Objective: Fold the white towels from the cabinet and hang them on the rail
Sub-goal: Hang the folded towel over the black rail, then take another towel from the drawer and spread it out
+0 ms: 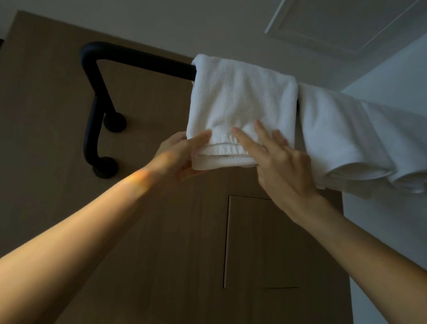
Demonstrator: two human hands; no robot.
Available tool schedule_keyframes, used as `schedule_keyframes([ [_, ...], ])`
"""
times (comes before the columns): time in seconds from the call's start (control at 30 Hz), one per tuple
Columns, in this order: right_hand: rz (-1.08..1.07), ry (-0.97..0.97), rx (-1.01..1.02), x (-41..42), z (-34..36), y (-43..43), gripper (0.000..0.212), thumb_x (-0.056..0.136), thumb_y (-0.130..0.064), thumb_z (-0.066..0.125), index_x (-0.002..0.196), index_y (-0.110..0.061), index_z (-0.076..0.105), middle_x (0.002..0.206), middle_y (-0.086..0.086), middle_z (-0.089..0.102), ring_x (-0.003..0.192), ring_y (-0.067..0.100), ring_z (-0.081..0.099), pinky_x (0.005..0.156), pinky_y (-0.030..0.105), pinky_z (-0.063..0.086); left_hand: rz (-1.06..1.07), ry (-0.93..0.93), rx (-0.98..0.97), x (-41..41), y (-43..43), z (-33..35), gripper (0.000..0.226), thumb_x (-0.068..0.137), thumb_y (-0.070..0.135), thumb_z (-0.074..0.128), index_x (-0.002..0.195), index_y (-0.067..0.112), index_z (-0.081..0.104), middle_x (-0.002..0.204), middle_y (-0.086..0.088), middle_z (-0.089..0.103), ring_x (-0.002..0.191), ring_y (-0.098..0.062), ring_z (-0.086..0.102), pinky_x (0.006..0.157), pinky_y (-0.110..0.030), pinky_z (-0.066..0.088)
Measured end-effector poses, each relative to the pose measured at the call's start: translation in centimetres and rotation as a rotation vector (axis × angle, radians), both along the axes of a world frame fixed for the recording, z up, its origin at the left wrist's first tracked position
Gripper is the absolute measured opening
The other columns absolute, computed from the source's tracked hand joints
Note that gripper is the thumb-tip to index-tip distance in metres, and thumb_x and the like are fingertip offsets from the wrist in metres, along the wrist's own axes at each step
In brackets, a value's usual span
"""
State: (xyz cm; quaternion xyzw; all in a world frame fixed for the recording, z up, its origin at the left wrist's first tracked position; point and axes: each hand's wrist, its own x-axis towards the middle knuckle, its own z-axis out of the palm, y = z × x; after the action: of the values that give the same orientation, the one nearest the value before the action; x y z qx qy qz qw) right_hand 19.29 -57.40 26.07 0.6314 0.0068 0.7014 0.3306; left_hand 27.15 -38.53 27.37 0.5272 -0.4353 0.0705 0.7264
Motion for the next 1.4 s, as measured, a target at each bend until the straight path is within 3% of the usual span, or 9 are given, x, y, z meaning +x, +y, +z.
schedule_keyframes([
  [0.1, 0.024, 0.024, 0.087, 0.4, -0.8, 0.6, 0.078, 0.08, 0.014, 0.062, 0.144, -0.028, 0.044, 0.141, 0.014, 0.052, 0.115, 0.043, 0.059, 0.063, 0.041, 0.058, 0.031, 0.0, -0.042, 0.1, -0.2, -0.3, 0.037, 0.085, 0.035, 0.07, 0.113, 0.012, 0.063, 0.093, -0.001, 0.069, 0.071, -0.009, 0.07, 0.058, -0.022, 0.055],
  [0.17, 0.088, 0.074, 0.161, 0.4, -1.6, 0.9, 0.078, 0.085, 0.012, 0.057, 0.147, -0.031, 0.038, 0.149, 0.009, 0.043, 0.128, 0.042, 0.048, 0.08, 0.045, 0.056, 0.069, -0.012, -0.024, -0.2, 0.0, -0.5, 0.032, 0.085, 0.037, 0.07, 0.107, 0.014, 0.066, 0.089, -0.001, 0.069, 0.068, -0.009, 0.067, 0.055, -0.02, 0.053],
  [0.3, 0.154, 0.165, 0.249, -0.7, -3.3, 1.5, 0.065, 0.096, -0.002, 0.049, 0.15, -0.034, 0.03, 0.158, 0.002, 0.027, 0.145, 0.032, 0.024, 0.115, 0.044, 0.024, 0.155, -0.093, -0.011, -0.2, 0.7, -1.1, 0.029, 0.085, 0.038, 0.07, 0.106, 0.018, 0.069, 0.085, 0.004, 0.067, 0.061, -0.003, 0.062, 0.051, -0.016, 0.047],
  [0.37, 0.175, 0.197, 0.266, -2.0, -4.1, 1.8, 0.062, 0.097, -0.013, 0.051, 0.151, -0.034, 0.027, 0.159, -0.001, 0.023, 0.148, 0.026, 0.018, 0.12, 0.041, 0.01, 0.212, -0.151, 0.006, -0.4, 1.3, -1.6, 0.046, 0.08, 0.051, 0.07, 0.116, 0.021, 0.067, 0.099, 0.005, 0.069, 0.077, -0.003, 0.066, 0.06, -0.016, 0.048],
  [0.43, 0.199, 0.215, 0.28, -3.7, -4.8, 2.1, 0.061, 0.096, -0.018, 0.053, 0.15, -0.031, 0.029, 0.159, -0.001, 0.024, 0.148, 0.022, 0.016, 0.121, 0.044, 0.013, 0.261, -0.212, 0.028, -0.9, 1.8, -2.2, 0.061, 0.077, 0.061, 0.067, 0.126, 0.024, 0.061, 0.115, 0.003, 0.067, 0.098, -0.011, 0.066, 0.071, -0.019, 0.048],
  [0.57, 0.194, 0.219, 0.201, -6.8, -6.2, 2.2, 0.061, 0.093, -0.016, 0.057, 0.149, -0.023, 0.035, 0.156, 0.004, 0.032, 0.146, 0.023, 0.024, 0.117, 0.049, 0.027, 0.35, -0.328, -0.03, -2.7, 2.6, -4.1, 0.062, 0.087, 0.052, 0.06, 0.14, 0.025, 0.044, 0.12, 0.012, 0.056, 0.109, -0.007, 0.056, 0.084, -0.018, 0.045],
  [0.7, 0.216, 0.231, 0.167, -8.8, -7.9, 1.8, 0.06, 0.092, -0.015, 0.059, 0.148, -0.016, 0.038, 0.153, 0.007, 0.036, 0.144, 0.023, 0.029, 0.113, 0.05, 0.034, 0.482, -0.478, 0.073, -3.7, 3.5, -6.2, 0.054, 0.091, 0.049, 0.057, 0.141, 0.031, 0.045, 0.134, 0.01, 0.055, 0.12, -0.008, 0.054, 0.101, -0.034, 0.046],
  [1.0, 0.287, 0.429, 0.268, -13.2, -15.1, 0.9, 0.061, 0.091, -0.016, 0.062, 0.147, -0.021, 0.039, 0.15, 0.002, 0.043, 0.14, 0.022, 0.037, 0.117, 0.046, 0.028, 0.8, -0.711, 0.293, -9.9, 4.5, -13.7, 0.047, 0.094, 0.042, 0.053, 0.14, 0.03, 0.045, 0.136, 0.01, 0.051, 0.121, -0.009, 0.051, 0.094, -0.042, 0.048],
  [1.4, 0.331, 0.858, 0.377, -20.1, -31.0, -0.1, 0.05, 0.093, -0.024, 0.059, 0.142, -0.023, 0.048, 0.143, 0.001, 0.052, 0.134, 0.022, 0.046, 0.115, 0.039, 0.025, 0.918, -0.721, 0.688, -20.5, 4.0, -31.1, 0.046, 0.097, 0.036, 0.051, 0.14, 0.022, 0.045, 0.133, -0.001, 0.055, 0.116, -0.02, 0.055, 0.094, -0.036, 0.047],
])
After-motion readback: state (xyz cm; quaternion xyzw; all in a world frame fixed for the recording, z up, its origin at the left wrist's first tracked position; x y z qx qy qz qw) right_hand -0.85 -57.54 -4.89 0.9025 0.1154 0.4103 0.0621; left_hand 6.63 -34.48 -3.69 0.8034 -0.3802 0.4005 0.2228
